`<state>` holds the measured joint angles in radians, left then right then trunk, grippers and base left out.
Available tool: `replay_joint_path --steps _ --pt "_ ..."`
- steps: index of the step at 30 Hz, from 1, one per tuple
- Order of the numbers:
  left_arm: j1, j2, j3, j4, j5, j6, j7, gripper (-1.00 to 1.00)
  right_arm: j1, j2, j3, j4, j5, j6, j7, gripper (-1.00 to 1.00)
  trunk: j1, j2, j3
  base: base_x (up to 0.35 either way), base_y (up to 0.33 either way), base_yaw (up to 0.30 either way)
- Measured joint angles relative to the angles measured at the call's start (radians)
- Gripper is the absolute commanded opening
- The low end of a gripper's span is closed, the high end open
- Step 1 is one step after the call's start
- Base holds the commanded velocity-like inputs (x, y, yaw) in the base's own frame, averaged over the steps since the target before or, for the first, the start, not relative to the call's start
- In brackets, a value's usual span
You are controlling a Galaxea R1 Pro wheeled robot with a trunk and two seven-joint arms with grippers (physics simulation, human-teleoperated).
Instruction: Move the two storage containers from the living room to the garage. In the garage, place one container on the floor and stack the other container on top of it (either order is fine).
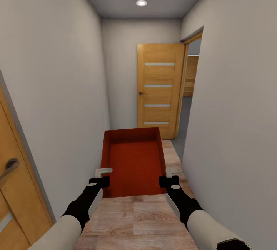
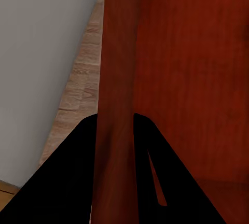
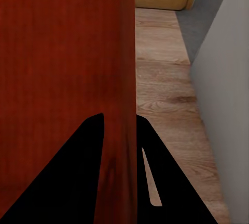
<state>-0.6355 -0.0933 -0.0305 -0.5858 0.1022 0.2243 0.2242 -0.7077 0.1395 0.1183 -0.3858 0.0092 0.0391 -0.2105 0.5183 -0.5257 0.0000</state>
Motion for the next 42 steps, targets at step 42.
replay_joint_path --steps 42 --pt "0.0 0.0 -0.001 -0.002 -0.001 0.0 0.0 -1.0 0.0 0.0 -0.001 0.0 -0.001 -0.003 0.0 -1.0 0.0 0.0 0.0 0.323 0.0 -0.018"
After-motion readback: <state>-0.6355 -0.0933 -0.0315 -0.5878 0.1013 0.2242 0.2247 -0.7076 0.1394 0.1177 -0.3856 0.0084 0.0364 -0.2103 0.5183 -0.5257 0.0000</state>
